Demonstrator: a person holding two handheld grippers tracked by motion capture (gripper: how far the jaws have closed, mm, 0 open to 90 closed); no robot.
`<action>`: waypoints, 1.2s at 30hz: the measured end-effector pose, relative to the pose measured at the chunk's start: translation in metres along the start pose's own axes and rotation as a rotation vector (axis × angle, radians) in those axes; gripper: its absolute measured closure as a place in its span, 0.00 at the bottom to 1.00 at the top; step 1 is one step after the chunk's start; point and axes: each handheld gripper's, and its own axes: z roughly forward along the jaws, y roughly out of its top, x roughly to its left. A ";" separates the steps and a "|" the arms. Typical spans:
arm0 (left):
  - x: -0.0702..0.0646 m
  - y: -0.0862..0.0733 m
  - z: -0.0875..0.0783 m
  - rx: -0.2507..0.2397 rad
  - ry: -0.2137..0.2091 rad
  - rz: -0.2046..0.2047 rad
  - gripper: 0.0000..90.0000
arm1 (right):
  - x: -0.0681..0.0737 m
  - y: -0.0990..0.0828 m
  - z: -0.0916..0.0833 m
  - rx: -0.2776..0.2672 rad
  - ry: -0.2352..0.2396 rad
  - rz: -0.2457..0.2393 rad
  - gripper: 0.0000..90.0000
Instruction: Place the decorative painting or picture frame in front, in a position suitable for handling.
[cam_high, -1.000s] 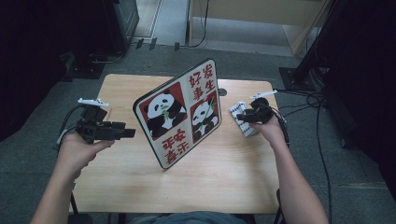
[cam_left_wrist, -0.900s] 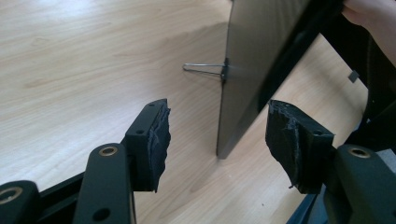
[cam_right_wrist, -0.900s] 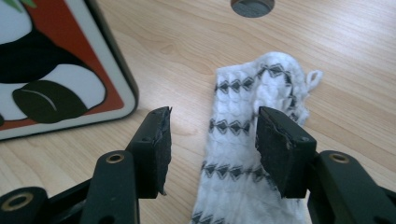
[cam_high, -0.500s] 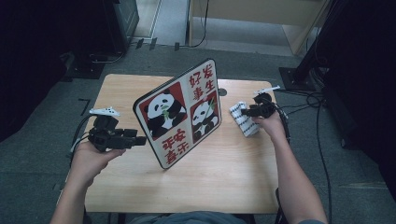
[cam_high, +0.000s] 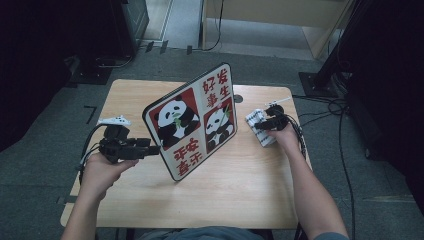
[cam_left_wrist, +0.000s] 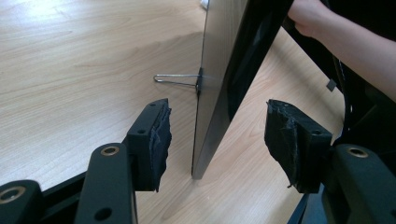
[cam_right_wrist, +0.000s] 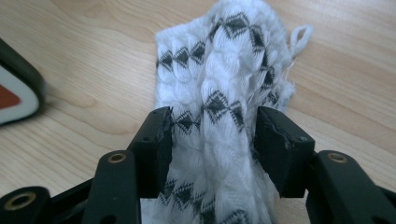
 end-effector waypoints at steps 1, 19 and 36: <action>0.000 0.000 0.001 -0.001 -0.001 0.002 0.46 | 0.000 -0.001 0.001 0.002 -0.003 -0.001 0.54; -0.003 0.004 0.008 -0.021 0.007 0.015 0.50 | -0.005 -0.006 0.002 -0.009 0.041 0.087 0.88; -0.002 0.005 0.020 -0.051 -0.033 0.015 0.62 | 0.011 0.002 -0.030 -0.018 0.132 0.040 0.88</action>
